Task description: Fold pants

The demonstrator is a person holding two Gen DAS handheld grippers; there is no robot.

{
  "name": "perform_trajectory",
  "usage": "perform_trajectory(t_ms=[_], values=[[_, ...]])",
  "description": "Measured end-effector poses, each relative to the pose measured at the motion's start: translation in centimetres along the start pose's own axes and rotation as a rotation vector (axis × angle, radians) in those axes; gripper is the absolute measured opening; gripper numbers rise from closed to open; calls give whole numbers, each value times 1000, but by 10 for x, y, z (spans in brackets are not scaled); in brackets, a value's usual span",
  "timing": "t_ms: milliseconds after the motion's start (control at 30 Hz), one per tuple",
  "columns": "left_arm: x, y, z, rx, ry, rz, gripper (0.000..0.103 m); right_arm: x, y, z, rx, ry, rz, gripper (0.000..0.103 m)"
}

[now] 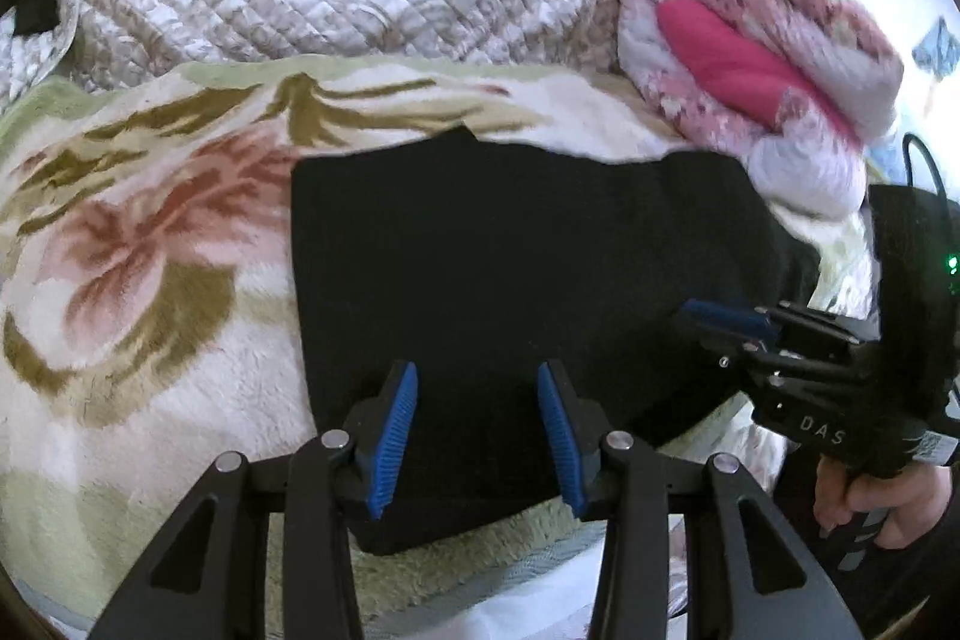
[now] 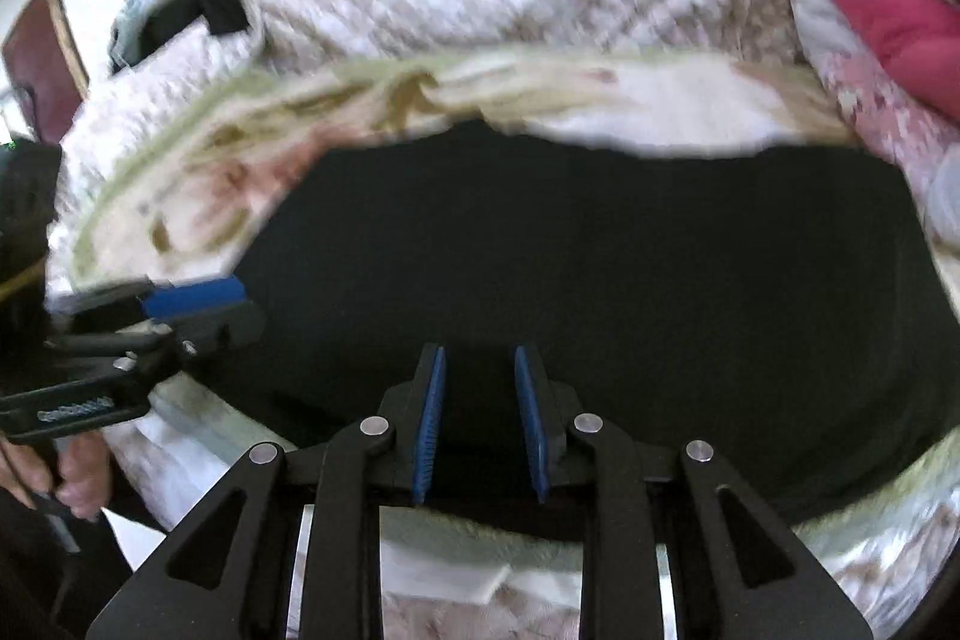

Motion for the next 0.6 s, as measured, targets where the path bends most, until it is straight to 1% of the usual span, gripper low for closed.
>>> perform_trajectory(t_ms=[67,133,200,267,300,333,400,500,600], values=[[5,-2,-1,7,24,13,45,2,-6,1,9,10,-24,24],[3,-6,1,16,5,-1,45,14,-8,-4,4,67,-38,25],[1,-11,2,35,-12,-6,45,28,-13,-7,19,135,-40,25],[0,-11,2,34,-11,3,45,48,-24,-8,60,215,-112,26],[-1,-8,2,25,-13,6,45,59,-31,-9,83,263,-140,32],[-2,-5,0,14,-18,6,45,69,-36,-11,104,315,-149,38],[0,-3,-1,11,-9,13,45,91,-48,-18,146,433,-151,42],[1,-4,-1,15,-5,9,45,116,-69,-31,231,578,-198,52],[1,-3,-1,13,-6,11,45,129,-85,-39,299,664,-222,53]])
Point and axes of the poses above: each gripper's, at about its wrist camera, not at the fingertips, and y roughly the way its jaws point, x to its right, z to its top, the point moved 1 cm from there along y, roughly the way its jaws point, and after that the axes turned 3 degrees about -y, right-handed, at the moved point
